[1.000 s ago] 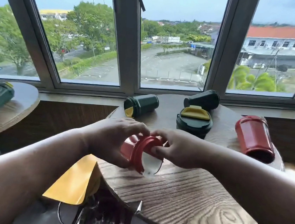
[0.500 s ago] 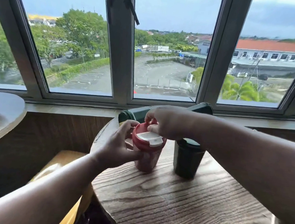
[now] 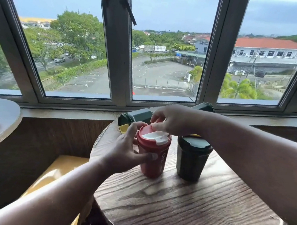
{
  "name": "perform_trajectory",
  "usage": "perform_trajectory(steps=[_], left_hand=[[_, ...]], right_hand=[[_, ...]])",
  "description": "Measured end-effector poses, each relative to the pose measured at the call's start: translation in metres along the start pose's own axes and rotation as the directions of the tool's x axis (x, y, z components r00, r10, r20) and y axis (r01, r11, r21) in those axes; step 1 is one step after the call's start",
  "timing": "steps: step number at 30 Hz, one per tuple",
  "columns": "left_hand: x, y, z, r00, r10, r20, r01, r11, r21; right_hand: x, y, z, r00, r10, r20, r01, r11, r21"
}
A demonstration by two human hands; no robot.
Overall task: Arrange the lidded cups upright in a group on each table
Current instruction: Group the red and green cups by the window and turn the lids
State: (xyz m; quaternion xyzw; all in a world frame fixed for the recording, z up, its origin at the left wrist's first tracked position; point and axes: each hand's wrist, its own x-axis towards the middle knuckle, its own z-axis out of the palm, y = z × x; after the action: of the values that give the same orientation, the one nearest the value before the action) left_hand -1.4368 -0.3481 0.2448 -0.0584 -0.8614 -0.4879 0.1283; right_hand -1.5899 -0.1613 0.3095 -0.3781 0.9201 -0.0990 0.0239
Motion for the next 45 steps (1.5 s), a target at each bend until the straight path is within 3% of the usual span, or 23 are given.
perform_trajectory(steps=[5, 10, 14, 19, 24, 33, 40, 45], left_hand=[[-0.003, 0.025, -0.013, 0.998, 0.052, -0.043, -0.044, 0.984, 0.174], [0.004, 0.061, -0.014, 0.975, 0.196, -0.103, -0.128, 0.878, 0.46], [0.014, 0.099, 0.009, 0.964, 0.265, -0.015, -0.186, 0.715, 0.674], [0.032, 0.132, 0.05, 0.99, 0.119, 0.08, -0.129, 0.491, 0.861], [0.041, 0.142, 0.07, 0.999, -0.025, 0.025, -0.011, 0.47, 0.882], [0.041, 0.164, 0.111, 0.981, -0.103, -0.168, 0.196, 0.492, 0.848], [0.048, 0.167, 0.124, 0.968, -0.175, -0.182, 0.244, 0.467, 0.85], [0.052, 0.181, 0.124, 0.95, -0.266, -0.161, 0.258, 0.383, 0.887]], right_hand=[[-0.055, -0.028, -0.043, 0.996, 0.054, -0.066, -0.046, 0.991, 0.125], [-0.087, 0.007, -0.048, 0.988, 0.066, -0.141, -0.028, 0.967, 0.252], [-0.091, 0.042, -0.037, 0.992, 0.08, -0.098, -0.04, 0.933, 0.357], [-0.092, 0.061, -0.032, 0.999, -0.003, 0.038, -0.014, 0.898, 0.44], [-0.091, 0.064, -0.031, 0.991, -0.113, 0.075, 0.069, 0.894, 0.442], [-0.091, 0.094, -0.035, 0.981, -0.186, 0.059, 0.139, 0.877, 0.459], [-0.09, 0.11, -0.032, 0.972, -0.228, 0.065, 0.163, 0.843, 0.513], [-0.102, 0.131, -0.04, 0.974, -0.225, 0.013, 0.192, 0.861, 0.472]])
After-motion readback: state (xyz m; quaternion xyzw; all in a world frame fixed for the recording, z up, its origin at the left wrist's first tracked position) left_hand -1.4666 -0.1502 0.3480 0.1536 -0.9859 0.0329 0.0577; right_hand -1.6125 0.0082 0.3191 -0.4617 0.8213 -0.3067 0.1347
